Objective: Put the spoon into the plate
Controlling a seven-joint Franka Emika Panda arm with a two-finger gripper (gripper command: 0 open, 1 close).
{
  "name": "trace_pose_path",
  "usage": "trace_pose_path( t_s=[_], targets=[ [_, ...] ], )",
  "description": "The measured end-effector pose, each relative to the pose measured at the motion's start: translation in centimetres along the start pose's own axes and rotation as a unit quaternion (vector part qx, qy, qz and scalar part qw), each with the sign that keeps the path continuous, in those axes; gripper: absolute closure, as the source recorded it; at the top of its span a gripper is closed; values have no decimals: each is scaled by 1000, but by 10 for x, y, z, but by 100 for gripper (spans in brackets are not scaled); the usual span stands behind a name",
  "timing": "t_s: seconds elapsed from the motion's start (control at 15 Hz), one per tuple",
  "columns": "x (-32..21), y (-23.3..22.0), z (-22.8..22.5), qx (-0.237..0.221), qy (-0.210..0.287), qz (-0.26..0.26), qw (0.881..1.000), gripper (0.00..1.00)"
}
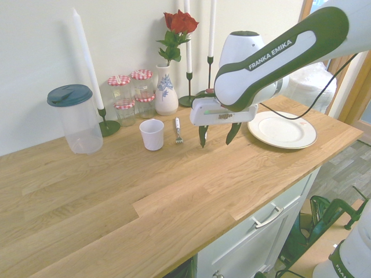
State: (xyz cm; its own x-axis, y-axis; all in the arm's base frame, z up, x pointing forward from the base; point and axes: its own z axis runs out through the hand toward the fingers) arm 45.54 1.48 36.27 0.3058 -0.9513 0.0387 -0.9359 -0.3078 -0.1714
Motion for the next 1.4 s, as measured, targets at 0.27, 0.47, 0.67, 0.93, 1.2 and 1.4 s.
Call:
trace_pose_path(
  t_s=[0.27,0.47,0.67,0.93,1.2,1.4],
  targets=[
    [21,-34,15,-1,1,94,996,0],
    [37,-50,21,-22,-4,113,993,0],
    [50,-64,24,-37,3,113,993,0],
    [52,-81,37,-52,8,109,993,0],
    [54,-83,45,-57,8,109,992,0],
    [55,-83,46,-56,6,113,992,100]
  ],
)
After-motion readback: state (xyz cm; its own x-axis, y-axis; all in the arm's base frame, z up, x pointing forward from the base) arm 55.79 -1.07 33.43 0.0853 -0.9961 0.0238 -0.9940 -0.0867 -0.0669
